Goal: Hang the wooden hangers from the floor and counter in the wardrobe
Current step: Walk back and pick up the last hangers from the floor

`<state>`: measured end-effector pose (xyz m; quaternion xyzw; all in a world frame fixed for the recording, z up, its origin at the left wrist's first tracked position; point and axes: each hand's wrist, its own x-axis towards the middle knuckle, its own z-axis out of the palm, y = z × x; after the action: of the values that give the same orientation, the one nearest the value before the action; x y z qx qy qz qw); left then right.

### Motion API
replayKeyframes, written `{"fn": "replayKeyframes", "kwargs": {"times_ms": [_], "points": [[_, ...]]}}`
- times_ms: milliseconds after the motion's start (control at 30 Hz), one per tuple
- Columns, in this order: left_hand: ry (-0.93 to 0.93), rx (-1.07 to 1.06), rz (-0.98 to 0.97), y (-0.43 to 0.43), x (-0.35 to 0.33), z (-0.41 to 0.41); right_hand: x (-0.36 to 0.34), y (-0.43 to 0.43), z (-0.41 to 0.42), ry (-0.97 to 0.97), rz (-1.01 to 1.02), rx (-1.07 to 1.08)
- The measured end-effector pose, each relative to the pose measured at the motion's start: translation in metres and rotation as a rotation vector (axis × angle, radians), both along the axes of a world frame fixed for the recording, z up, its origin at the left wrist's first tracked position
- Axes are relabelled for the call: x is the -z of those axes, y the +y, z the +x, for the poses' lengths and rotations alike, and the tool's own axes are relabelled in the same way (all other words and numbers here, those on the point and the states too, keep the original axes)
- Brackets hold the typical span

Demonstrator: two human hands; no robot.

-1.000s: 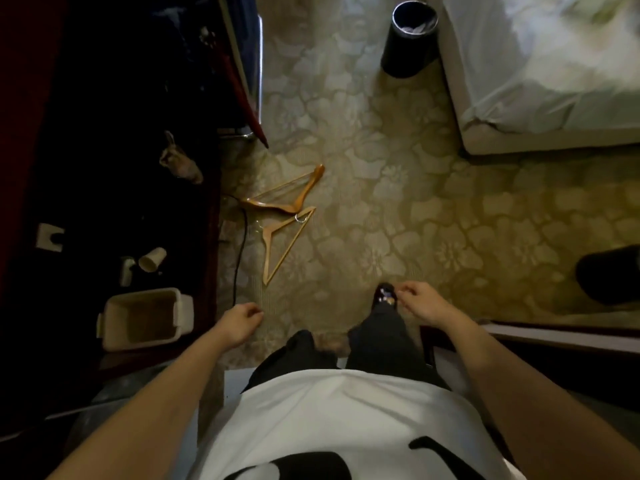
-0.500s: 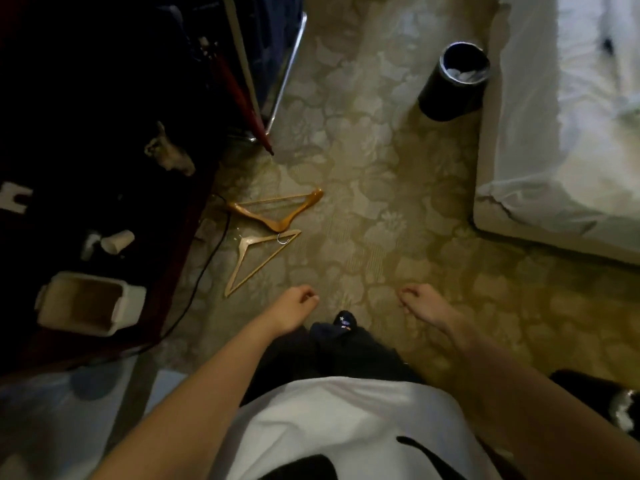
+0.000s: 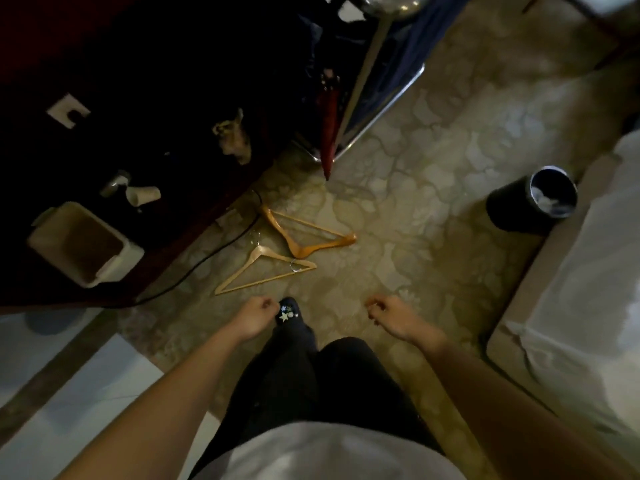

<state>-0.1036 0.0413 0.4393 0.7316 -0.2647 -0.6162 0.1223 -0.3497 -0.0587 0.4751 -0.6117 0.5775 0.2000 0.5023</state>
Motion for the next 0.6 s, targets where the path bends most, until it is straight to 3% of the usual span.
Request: {"fn": "replayKeyframes", "kwargs": {"times_ms": [133,333,600], "points": [[-0.022,-0.118,-0.039,-0.032,0.028,0.02,0.017,-0.049,0.029,0.013,-0.041,-0.205],[-0.112,-0.137,0.023,-0.053,0.086,0.047,0.071,-0.116,0.073,0.045,-0.035,-0.337],[-0.214,-0.208,0.085,-0.084,0.192,0.031,0.198,-0.177,0.11,0.119,0.006,-0.603]]}}
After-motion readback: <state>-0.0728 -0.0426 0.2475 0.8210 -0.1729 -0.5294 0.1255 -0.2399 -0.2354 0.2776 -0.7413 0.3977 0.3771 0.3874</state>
